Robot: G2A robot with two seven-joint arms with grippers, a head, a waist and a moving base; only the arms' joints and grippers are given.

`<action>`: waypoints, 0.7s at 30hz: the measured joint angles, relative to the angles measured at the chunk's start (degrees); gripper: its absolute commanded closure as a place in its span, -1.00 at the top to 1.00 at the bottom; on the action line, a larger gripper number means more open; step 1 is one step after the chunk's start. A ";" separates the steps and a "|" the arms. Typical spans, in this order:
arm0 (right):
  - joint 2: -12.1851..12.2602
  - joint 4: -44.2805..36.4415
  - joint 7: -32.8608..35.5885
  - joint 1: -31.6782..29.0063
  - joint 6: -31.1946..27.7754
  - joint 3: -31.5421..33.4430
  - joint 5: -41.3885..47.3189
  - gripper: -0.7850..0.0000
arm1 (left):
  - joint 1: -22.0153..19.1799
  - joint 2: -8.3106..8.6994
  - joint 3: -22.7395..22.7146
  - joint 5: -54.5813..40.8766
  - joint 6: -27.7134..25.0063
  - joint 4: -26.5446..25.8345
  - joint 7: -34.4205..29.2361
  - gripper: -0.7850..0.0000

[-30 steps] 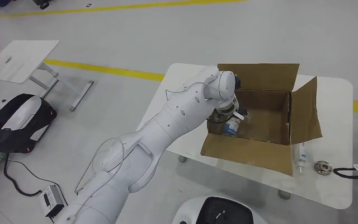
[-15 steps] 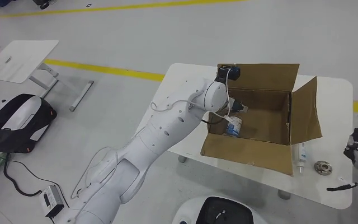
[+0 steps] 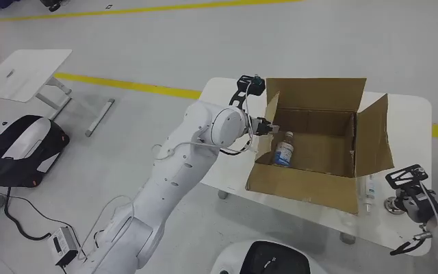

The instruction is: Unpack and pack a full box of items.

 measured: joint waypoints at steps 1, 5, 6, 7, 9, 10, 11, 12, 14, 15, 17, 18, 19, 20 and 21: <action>0.00 0.00 0.00 0.00 0.00 0.00 0.00 -1.00 | 0.34 0.08 -0.11 0.08 -0.29 -0.31 -0.28 1.00; 0.02 0.68 -0.40 -0.14 0.07 -0.17 -0.47 -1.00 | 0.71 0.12 -0.12 -0.36 -0.75 -0.47 -0.43 1.00; 0.06 1.17 -0.58 -0.03 0.07 -0.33 -1.13 -1.00 | 0.70 0.11 -0.12 -0.36 -0.75 -0.46 -0.43 1.00; 0.15 1.76 -0.24 0.36 0.11 -0.55 -2.40 -1.00 | 0.69 0.11 -0.12 -0.36 -0.73 -0.45 -0.42 1.00; 0.28 2.81 2.37 1.53 0.25 -1.01 -4.16 -1.00 | 0.69 0.11 -0.12 -0.35 -0.73 -0.45 -0.42 1.00; 0.31 3.45 4.34 2.29 0.23 -1.25 -4.30 -1.00 | 0.69 0.11 -0.12 -0.35 -0.73 -0.45 -0.42 1.00; 0.34 4.23 6.67 3.24 0.23 -1.52 -4.20 -1.00 | 0.69 0.11 -0.12 -0.35 -0.73 -0.45 -0.42 1.00; 0.36 5.48 10.42 4.73 -0.07 -2.12 -3.66 -1.00 | 0.69 0.11 -0.12 -0.35 -0.73 -0.45 -0.41 1.00; 0.34 7.41 16.13 7.49 -0.80 -3.30 -1.87 -1.00 | 0.69 0.11 -0.12 -0.35 -0.73 -0.45 -0.41 1.00; 0.39 8.83 19.75 9.27 -1.59 -4.56 -0.86 -1.00 | 0.69 0.11 -0.12 -0.35 -0.73 -0.45 -0.41 1.00; 0.73 10.87 22.96 11.64 -1.72 -7.12 -1.15 -1.00 | 0.69 0.11 -0.12 -0.35 -0.73 -0.45 -0.41 1.00; 1.00 11.87 23.03 12.62 -1.48 -8.66 -1.83 -1.00 | 0.69 0.11 -0.12 -0.35 -0.73 -0.45 -0.41 1.00; 1.43 13.10 22.08 13.79 -1.28 -10.69 -2.39 -1.00 | 0.69 0.11 -0.12 -0.35 -0.73 -0.45 -0.41 1.00; 1.79 13.95 21.64 14.63 -1.08 -12.02 -2.44 -1.00 | 0.69 0.11 -0.12 -0.35 -0.73 -0.45 -0.41 1.00; 2.17 14.77 21.64 15.34 -0.87 -13.32 -2.42 -1.00 | 0.69 0.11 -0.12 -0.35 -0.73 -0.45 -0.41 1.00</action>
